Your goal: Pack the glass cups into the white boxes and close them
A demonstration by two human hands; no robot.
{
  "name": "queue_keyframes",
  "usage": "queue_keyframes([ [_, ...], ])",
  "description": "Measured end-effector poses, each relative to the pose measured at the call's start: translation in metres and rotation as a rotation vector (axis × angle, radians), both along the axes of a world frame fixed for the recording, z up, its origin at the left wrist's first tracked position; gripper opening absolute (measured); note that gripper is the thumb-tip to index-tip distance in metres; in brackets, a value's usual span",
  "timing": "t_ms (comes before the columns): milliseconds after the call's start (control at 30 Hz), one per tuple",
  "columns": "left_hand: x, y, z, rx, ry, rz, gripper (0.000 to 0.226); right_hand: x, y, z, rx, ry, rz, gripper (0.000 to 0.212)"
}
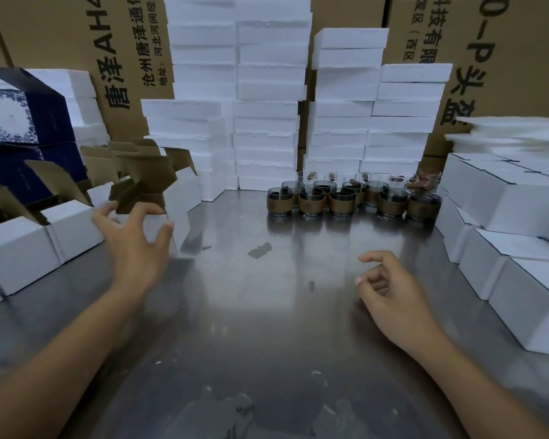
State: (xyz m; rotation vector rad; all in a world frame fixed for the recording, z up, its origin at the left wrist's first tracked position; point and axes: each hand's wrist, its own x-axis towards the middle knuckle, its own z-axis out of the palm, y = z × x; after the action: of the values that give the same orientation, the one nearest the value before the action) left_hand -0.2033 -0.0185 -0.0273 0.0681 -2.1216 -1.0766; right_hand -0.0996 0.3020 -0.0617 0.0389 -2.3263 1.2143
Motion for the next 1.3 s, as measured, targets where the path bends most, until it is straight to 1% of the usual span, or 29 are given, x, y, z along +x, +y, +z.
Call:
queue_keyframes([
  [133,0.012,0.055,0.011,0.008,0.052,-0.162,0.020,-0.001,0.000,-0.001,-0.017,-0.001,0.001,0.036],
  [233,0.023,0.099,0.010,0.046,0.053,-0.259,0.020,0.000,-0.001,-0.001,-0.031,-0.004,0.001,0.035],
  [400,0.035,0.144,-0.008,0.124,-0.029,-0.328,0.017,0.000,0.004,-0.001,-0.152,-0.015,-0.015,0.030],
  [533,0.036,0.151,-0.012,0.051,-0.015,-0.353,0.025,-0.003,0.004,0.002,-0.229,-0.030,-0.031,0.027],
  [667,0.031,0.151,-0.016,0.014,-0.035,-0.369,0.032,-0.005,0.002,0.000,-0.148,-0.084,-0.012,0.026],
  [833,0.023,0.149,-0.019,-0.029,-0.046,-0.416,0.030,-0.025,0.010,0.007,-0.108,-0.101,-0.007,0.026],
  [1000,0.026,0.152,-0.019,-0.097,-0.049,-0.467,0.032,-0.074,0.021,0.026,-0.153,-0.113,-0.085,0.020],
  [1133,0.027,0.153,-0.019,-0.130,-0.043,-0.506,0.031,-0.111,0.032,0.036,-0.095,-0.123,-0.164,0.017],
  [1233,0.026,0.153,-0.020,-0.133,-0.036,-0.506,0.029,-0.135,0.045,0.044,-0.017,-0.157,-0.176,0.020],
  [1300,0.025,0.155,-0.021,-0.141,-0.023,-0.512,0.029,-0.151,0.053,0.049,0.009,-0.187,-0.187,0.027],
])
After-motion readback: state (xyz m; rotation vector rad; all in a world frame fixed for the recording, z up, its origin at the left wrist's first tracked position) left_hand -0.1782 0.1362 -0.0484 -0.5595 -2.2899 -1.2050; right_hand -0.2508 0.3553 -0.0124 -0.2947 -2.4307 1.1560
